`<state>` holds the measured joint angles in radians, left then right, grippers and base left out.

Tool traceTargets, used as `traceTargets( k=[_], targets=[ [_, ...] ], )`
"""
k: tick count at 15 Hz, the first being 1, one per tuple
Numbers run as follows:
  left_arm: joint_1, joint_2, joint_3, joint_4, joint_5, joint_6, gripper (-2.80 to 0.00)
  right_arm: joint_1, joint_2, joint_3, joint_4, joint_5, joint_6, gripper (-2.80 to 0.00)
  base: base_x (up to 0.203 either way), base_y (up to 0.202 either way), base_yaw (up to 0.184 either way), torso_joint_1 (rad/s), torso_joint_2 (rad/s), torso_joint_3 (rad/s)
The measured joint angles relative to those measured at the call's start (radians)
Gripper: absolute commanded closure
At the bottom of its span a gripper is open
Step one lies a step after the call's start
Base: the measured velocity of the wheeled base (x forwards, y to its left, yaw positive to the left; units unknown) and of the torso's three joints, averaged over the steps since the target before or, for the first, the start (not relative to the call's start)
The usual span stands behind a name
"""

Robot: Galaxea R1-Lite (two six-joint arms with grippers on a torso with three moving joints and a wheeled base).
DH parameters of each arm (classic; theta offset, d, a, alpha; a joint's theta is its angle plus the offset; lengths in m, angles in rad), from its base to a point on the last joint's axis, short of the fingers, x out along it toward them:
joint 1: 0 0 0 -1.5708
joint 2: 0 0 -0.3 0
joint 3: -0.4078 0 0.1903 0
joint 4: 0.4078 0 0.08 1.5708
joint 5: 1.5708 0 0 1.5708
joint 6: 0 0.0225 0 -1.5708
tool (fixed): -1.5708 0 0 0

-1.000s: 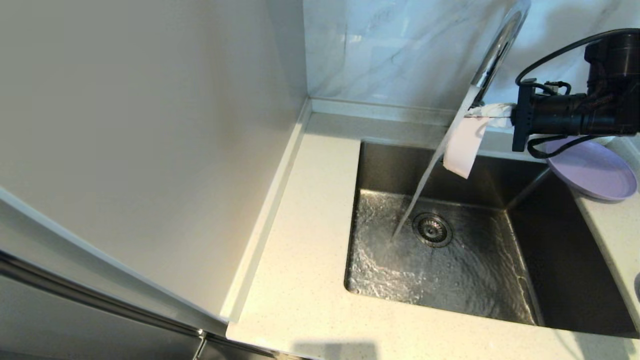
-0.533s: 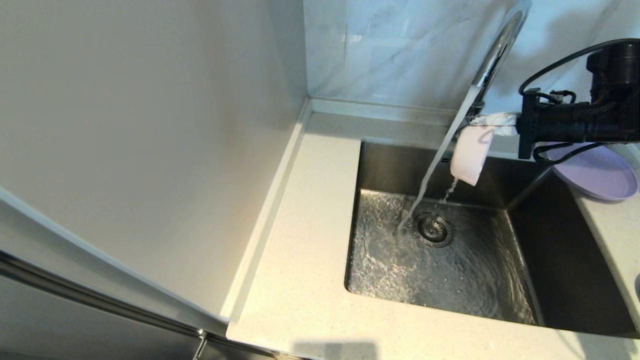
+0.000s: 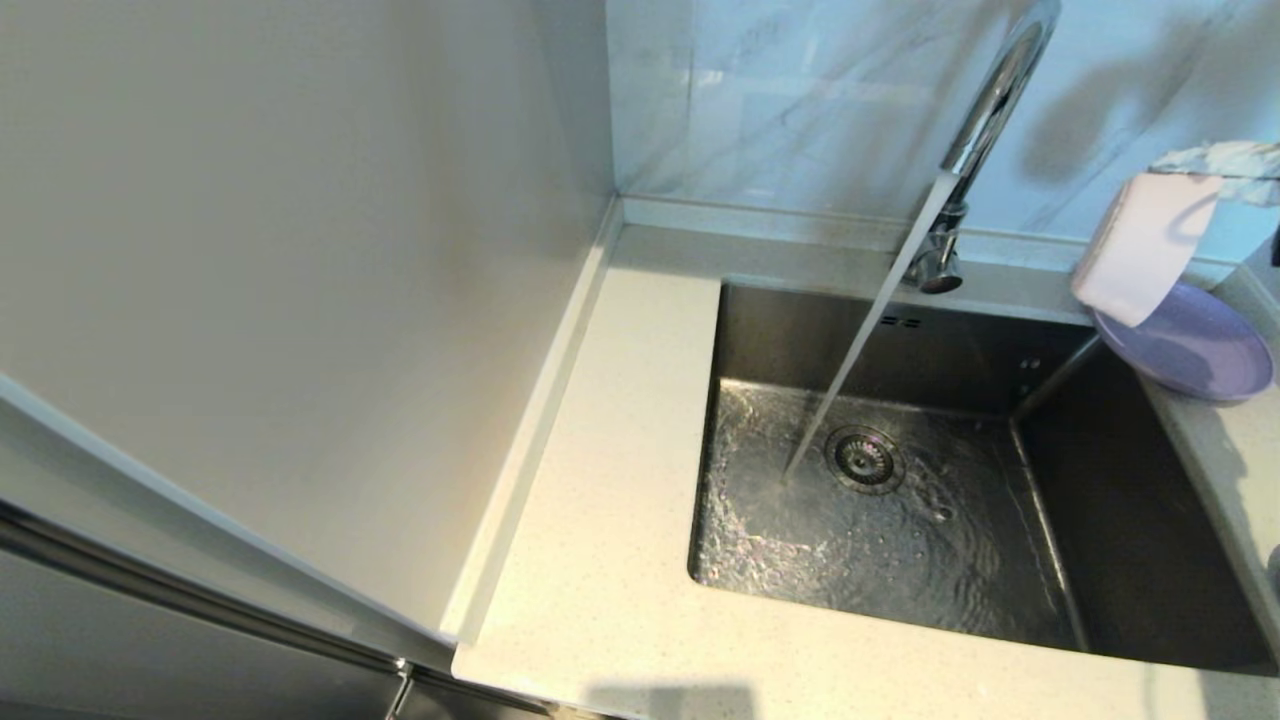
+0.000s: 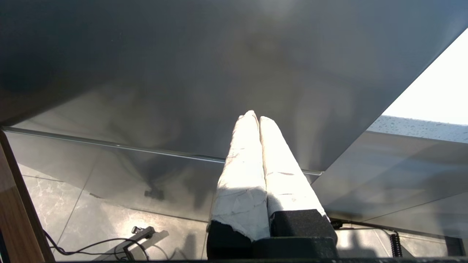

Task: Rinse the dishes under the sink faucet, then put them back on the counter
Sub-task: Place the bowl on the table

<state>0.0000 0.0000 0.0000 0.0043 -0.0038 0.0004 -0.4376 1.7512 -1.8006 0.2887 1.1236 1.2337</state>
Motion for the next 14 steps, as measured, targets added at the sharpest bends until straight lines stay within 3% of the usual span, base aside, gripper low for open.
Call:
traceTargets(
  k=[1,5,7,10,12,14],
  targets=[
    [0.0,0.0,0.0,0.0,0.0,0.0,0.0,-0.02,-0.019,-0.008,-0.018,0.04,0.052,0.0,0.0,0.0,0.0,0.0,0.0,0.0],
    [0.0,0.0,0.0,0.0,0.0,0.0,0.0,-0.038,-0.06,0.028,-0.15,0.054,0.301,0.0,0.0,0.0,0.0,0.0,0.0,0.0],
    [0.0,0.0,0.0,0.0,0.001,0.0,0.0,-0.039,-0.07,0.158,-0.218,0.054,0.392,0.0,0.0,0.0,0.0,0.0,0.0,0.0],
    [0.0,0.0,0.0,0.0,0.001,0.0,0.0,-0.038,-0.093,0.35,-0.342,0.059,0.448,0.0,0.0,0.0,0.0,0.0,0.0,0.0],
    [0.0,0.0,0.0,0.0,0.0,0.0,0.0,-0.044,-0.111,0.335,-0.402,0.063,0.472,0.0,0.0,0.0,0.0,0.0,0.0,0.0],
    [0.0,0.0,0.0,0.0,0.0,0.0,0.0,-0.054,-0.121,0.158,-0.441,0.062,0.527,0.0,0.0,0.0,0.0,0.0,0.0,0.0]
  ],
)
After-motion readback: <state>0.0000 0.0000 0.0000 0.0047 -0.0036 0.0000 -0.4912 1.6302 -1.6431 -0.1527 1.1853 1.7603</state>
